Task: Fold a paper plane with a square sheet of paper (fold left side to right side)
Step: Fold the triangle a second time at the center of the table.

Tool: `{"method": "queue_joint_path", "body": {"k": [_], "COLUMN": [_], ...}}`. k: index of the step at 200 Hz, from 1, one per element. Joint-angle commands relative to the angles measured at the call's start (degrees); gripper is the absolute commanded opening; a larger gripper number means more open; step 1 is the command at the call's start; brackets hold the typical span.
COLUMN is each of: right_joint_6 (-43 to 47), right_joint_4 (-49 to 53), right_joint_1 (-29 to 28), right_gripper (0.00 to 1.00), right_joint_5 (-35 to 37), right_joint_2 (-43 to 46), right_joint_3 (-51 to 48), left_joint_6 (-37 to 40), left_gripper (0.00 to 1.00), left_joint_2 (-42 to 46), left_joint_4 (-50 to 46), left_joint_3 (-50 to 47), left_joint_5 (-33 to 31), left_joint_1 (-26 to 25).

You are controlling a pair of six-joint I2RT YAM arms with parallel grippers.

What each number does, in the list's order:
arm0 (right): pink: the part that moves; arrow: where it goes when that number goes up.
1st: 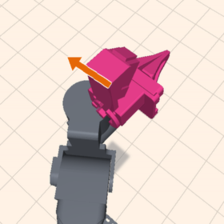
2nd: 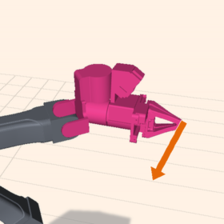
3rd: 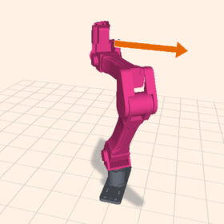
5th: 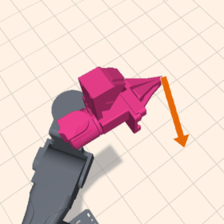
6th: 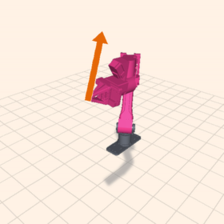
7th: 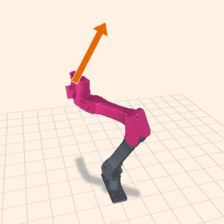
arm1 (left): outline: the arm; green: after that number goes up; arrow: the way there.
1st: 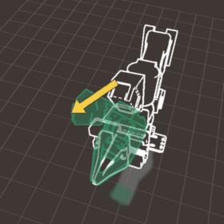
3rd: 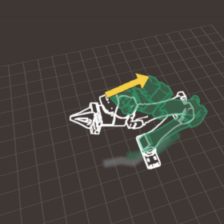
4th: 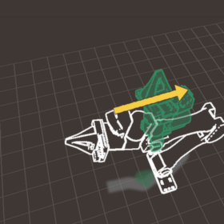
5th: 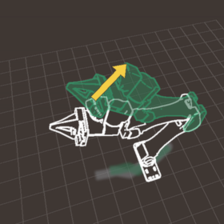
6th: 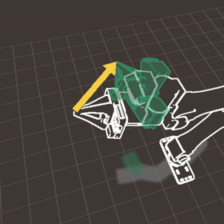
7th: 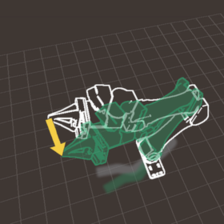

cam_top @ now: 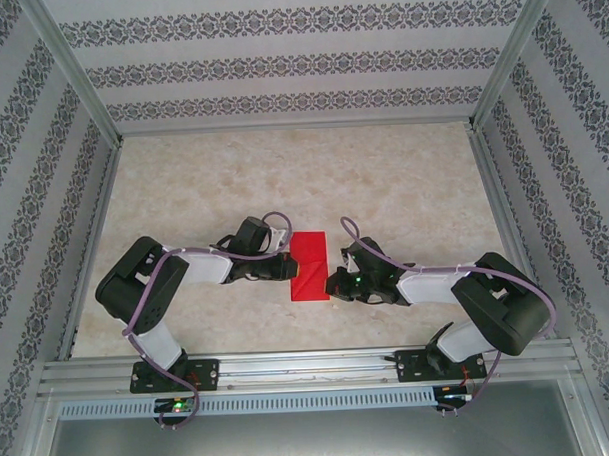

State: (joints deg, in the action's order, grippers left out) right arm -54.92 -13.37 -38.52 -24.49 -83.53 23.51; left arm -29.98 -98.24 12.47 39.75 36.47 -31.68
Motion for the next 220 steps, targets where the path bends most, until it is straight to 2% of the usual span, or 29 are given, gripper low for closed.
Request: {"method": "queue_joint_path", "body": {"k": [1,220], "right_joint_6": [1.46,1.53], "right_joint_4": [4.05,4.05], "right_joint_1": [-0.74,-0.72], "right_gripper": [0.0,0.0], "right_joint_5": [1.57,1.55], "right_joint_2": [-2.08,-2.04], "right_joint_3": [-0.57,-0.3], "left_joint_6": [2.33,3.89], "left_gripper": [0.0,0.0], "left_joint_2": [-0.82,-3.41], "left_joint_4": [-0.98,-3.85], "left_joint_3": [1.88,3.51], "left_joint_5": [0.54,0.1], "left_joint_1": [0.95,1.07]}}
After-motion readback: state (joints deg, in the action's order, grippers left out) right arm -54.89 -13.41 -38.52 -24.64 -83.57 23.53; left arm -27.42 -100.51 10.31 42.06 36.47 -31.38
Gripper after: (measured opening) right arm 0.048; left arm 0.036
